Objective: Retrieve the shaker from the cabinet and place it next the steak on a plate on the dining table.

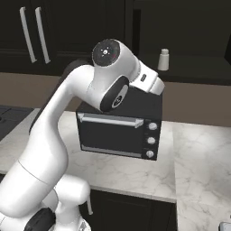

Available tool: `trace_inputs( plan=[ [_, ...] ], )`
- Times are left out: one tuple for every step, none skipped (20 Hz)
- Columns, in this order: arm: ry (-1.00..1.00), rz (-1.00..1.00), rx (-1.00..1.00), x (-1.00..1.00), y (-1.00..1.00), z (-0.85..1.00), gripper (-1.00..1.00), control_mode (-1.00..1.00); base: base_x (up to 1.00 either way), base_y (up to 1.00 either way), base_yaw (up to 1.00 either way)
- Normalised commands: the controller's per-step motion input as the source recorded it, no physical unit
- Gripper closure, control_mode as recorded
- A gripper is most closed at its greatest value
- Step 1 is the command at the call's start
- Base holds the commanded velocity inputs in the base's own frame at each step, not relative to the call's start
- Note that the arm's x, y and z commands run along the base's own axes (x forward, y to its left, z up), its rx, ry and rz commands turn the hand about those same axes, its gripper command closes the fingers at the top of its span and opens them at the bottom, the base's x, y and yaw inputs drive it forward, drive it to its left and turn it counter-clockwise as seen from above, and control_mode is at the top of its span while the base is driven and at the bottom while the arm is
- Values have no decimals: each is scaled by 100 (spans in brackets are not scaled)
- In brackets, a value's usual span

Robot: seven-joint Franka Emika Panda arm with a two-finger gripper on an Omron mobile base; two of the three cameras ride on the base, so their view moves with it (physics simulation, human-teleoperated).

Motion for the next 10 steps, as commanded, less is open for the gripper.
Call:
trace_inputs(
  plan=[
    [-34, 0, -5, 9, 0, 0, -100, -100, 0, 0, 0],
    [-31, 0, -4, 6, 0, 0, -100, -100, 0, 0, 0],
    [-25, 0, -3, 0, 0, 0, -100, -100, 0, 0, 0],
    [-17, 0, -2, 0, 0, 7, -100, -100, 0, 0, 0],
    [-9, 0, 0, 1, 0, 16, -100, -100, 0, 0, 0],
    [-6, 0, 0, 1, 0, 19, -100, -100, 0, 0, 0],
    [-5, 0, -1, 2, 0, 19, -100, -100, 0, 0, 0],
    [-3, 0, -2, 2, 0, 17, -100, -100, 0, 0, 0],
    [-1, 0, -2, 1, 0, 21, -100, -100, 0, 0, 0],
    [0, 0, -1, 5, 0, 26, -100, -100, 0, 0, 0]
  ],
)
